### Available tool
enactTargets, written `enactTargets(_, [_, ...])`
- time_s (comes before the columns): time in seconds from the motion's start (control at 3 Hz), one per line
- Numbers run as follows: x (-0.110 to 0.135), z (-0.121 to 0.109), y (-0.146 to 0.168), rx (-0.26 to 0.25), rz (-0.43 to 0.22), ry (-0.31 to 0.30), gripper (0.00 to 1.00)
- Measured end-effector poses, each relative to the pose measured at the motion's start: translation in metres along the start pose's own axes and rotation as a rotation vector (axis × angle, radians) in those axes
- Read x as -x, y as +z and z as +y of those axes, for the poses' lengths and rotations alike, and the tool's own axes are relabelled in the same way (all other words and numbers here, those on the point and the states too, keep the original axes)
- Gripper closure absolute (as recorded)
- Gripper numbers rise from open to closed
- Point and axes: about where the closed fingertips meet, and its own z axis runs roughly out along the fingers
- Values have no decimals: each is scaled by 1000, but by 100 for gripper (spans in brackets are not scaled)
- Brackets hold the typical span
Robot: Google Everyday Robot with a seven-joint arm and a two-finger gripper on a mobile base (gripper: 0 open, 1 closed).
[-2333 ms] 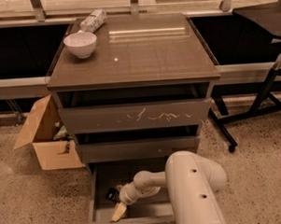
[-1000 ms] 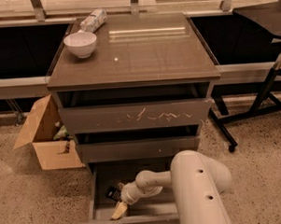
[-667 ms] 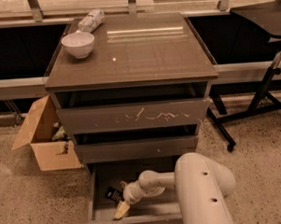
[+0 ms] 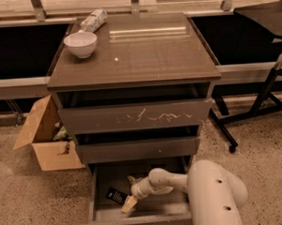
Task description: Pick rxbar chocolate from bottom drawer and place on counter
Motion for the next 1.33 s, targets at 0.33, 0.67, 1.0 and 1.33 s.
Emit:
enactTargets(0.33, [-1, -13, -4, -21, -14, -5, 0])
enactTargets(0.67, [-1, -20, 5, -25, -15, -6, 0])
enactTargets(1.0, [1, -27, 20, -19, -6, -11, 0])
enactTargets(1.33, [0, -32, 39, -7, 12, -14, 0])
